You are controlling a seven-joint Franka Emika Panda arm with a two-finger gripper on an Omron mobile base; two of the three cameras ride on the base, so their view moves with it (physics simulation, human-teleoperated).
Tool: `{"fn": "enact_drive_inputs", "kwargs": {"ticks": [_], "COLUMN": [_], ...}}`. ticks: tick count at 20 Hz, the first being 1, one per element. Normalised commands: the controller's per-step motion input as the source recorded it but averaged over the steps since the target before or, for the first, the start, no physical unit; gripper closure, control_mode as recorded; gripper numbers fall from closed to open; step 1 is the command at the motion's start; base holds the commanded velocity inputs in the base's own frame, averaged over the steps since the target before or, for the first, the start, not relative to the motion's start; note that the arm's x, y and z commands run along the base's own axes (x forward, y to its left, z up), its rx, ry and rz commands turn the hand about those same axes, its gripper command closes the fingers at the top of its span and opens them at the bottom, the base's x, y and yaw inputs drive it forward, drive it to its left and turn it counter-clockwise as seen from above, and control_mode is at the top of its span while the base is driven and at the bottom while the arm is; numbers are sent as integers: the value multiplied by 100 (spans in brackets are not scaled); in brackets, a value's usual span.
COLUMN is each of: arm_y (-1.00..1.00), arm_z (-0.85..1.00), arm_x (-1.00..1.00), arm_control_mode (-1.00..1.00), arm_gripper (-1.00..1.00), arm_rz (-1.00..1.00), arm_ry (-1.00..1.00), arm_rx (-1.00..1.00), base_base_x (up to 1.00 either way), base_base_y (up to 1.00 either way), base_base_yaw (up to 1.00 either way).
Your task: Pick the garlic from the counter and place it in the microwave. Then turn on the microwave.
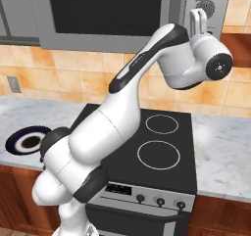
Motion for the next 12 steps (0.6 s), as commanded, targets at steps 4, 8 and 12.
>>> {"fn": "enact_drive_inputs", "kwargs": {"ticks": [4, 8, 12], "arm_y": [-4, 0, 0], "arm_z": [0, 0, 0], "arm_x": [12, 13, 13], "arm_control_mode": [-100, -100, -100], "arm_gripper": [100, 100, 100], "arm_rz": [0, 0, 0], "arm_ry": [0, 0, 0], "arm_rx": [4, 2, 2], "base_base_x": [0, 0, 0], "base_base_y": [0, 0, 0], "base_base_yaw": [0, 0, 0]}}
